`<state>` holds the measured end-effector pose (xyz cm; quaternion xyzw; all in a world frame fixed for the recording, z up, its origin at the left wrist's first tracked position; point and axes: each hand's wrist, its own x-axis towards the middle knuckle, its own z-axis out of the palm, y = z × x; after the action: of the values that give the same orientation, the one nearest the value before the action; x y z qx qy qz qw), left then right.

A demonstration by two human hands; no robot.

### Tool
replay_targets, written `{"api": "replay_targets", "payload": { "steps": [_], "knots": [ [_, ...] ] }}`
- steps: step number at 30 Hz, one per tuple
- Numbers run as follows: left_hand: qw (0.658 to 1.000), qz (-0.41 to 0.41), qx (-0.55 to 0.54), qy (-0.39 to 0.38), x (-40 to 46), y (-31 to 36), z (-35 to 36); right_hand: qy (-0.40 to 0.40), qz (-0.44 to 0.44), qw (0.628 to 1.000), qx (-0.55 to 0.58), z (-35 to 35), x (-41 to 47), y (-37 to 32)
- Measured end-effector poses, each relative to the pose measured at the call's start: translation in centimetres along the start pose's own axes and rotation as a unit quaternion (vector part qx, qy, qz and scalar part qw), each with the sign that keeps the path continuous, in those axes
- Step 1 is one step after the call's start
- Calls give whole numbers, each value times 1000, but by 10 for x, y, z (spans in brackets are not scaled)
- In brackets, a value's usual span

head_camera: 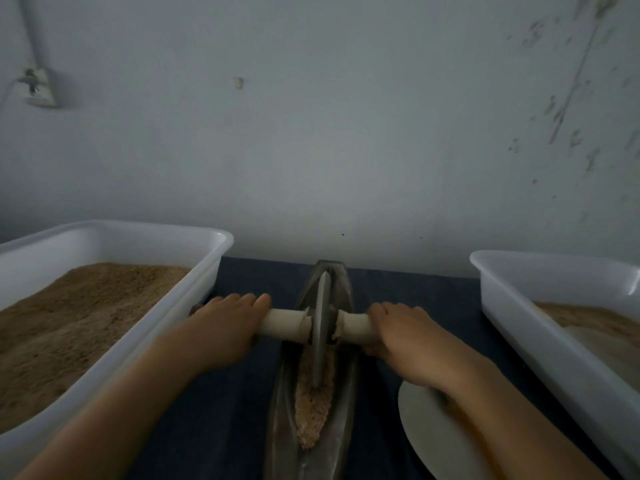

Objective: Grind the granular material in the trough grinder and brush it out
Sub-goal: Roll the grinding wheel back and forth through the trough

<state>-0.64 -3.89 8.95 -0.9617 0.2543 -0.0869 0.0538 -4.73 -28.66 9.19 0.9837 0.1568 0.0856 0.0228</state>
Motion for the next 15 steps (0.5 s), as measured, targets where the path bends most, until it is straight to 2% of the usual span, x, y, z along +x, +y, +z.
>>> {"api": "replay_targets", "payload": {
  "steps": [5, 8, 11, 15],
  "knots": [
    [987, 37, -48, -147, -16, 0, -27, -123, -20, 991, 47, -29, -20, -10],
    [983, 50, -55, -168, -18, 0, -32, -162, -22, 984, 71, -37, -26, -11],
    [987, 47, -57, -141, -13, -1, -23, -132, -12, 989, 61, -31, -20, -10],
    [996, 20, -59, -65, 3, -5, -6, -36, 0, 999, 15, -9, 0, 0]
  ]
}}
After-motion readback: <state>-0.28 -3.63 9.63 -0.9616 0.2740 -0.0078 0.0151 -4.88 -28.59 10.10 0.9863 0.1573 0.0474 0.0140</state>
